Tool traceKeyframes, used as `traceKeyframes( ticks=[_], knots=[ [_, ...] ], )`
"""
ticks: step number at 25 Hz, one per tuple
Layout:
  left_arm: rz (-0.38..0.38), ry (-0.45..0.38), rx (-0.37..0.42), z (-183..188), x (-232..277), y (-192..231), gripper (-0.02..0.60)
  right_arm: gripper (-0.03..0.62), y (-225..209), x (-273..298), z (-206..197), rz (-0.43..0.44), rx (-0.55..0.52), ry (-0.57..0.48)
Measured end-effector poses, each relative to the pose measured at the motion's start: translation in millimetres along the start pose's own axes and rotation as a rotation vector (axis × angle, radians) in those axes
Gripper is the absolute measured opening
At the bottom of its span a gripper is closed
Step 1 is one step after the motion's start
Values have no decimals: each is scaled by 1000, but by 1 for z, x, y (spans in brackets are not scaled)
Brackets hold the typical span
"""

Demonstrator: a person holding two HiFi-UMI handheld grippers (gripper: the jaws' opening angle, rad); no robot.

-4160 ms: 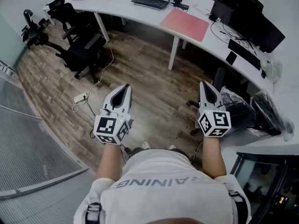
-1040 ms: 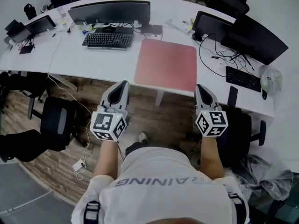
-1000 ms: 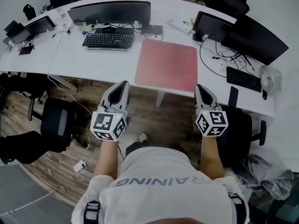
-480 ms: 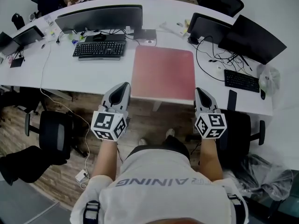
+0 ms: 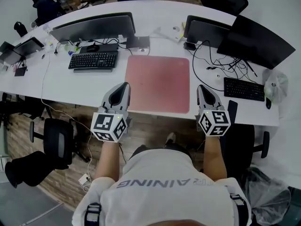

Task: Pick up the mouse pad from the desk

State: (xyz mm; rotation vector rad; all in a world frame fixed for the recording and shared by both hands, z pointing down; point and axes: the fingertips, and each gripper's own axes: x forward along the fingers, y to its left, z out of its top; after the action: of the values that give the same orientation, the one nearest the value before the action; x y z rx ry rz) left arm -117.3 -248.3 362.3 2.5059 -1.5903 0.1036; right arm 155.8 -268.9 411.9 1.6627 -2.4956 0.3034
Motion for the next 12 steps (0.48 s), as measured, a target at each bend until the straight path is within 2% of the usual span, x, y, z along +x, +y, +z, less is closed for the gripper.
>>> traceKeyframes(
  ticks=[5, 12],
  knots=[
    [30, 31, 6, -4, 40, -20, 35, 23, -52, 14, -10, 5, 41, 35],
    [62, 66, 0, -15, 64, -25, 35, 23, -74, 32, -22, 34, 48, 66]
  ],
)
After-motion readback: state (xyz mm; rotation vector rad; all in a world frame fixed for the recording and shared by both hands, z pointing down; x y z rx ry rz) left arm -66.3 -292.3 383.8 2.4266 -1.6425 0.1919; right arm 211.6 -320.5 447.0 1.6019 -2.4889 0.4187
